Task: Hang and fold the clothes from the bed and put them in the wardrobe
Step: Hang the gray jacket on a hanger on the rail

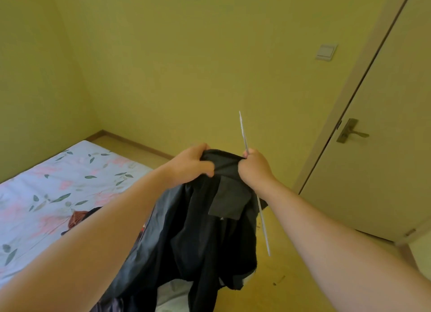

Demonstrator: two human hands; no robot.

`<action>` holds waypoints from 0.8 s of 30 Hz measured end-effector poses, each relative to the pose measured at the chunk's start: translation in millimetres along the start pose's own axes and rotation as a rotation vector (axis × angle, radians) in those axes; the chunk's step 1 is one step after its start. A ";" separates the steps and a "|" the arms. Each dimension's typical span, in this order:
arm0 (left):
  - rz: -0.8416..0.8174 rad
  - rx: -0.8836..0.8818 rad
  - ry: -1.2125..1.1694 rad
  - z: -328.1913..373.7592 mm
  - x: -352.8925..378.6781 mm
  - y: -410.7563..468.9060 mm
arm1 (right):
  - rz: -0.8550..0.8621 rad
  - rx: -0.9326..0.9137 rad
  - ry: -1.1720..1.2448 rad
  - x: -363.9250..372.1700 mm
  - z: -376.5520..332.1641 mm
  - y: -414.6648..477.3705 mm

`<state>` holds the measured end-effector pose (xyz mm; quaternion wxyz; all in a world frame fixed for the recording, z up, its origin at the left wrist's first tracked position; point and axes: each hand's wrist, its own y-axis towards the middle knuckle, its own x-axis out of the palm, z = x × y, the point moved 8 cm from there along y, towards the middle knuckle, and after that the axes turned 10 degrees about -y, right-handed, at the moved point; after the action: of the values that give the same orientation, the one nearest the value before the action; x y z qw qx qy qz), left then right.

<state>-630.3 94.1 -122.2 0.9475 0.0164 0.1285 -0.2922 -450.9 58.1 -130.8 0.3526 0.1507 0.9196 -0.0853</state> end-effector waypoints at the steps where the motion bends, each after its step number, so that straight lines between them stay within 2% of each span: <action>1: -0.044 -0.009 0.100 -13.4 -0.9 -2.7 | 0.003 -0.017 -0.010 -2.0 -3.5 1.1; 4: -0.075 -0.068 0.513 -64.5 -3.9 -1.2 | 0.001 -0.068 -0.030 -4.8 -15.0 3.7; 6: 0.050 -0.150 0.654 -96.2 -13.5 1.0 | 0.016 -0.086 -0.026 -8.0 -20.1 5.4; 7: 0.135 -0.216 0.609 -111.3 -19.6 -0.2 | 0.017 -0.085 -0.022 -9.5 -20.5 5.3; 11: 0.549 -0.495 0.020 -162.1 -31.1 -18.7 | 0.012 -0.095 -0.042 -15.1 -14.0 2.0; 12: 0.580 -0.533 -0.076 -170.9 -26.5 -22.2 | 0.024 -0.082 -0.028 -17.7 -10.2 2.0; 14: 0.469 -0.547 -0.225 -181.9 -7.2 -20.0 | 0.044 -0.037 0.013 -23.7 -1.9 3.0; 16: 0.329 -0.511 -0.275 -184.8 7.6 -14.7 | 0.053 -0.007 0.042 -29.1 5.8 5.5; 19: 0.306 -0.393 -0.348 -168.6 10.0 -1.7 | 0.060 0.020 0.048 -37.0 18.0 8.1; 21: 0.280 -0.326 -0.324 -142.6 4.9 5.5 | 0.087 0.051 0.046 -43.8 27.9 9.7; 24: 0.105 -0.233 -0.196 -91.3 -3.9 13.0 | 0.107 0.086 0.033 -49.7 41.1 10.6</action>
<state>-647.5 116.7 -210.1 0.9650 -0.1154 0.0674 -0.2256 -386.7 46.5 -128.1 0.3348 0.2160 0.9113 -0.1034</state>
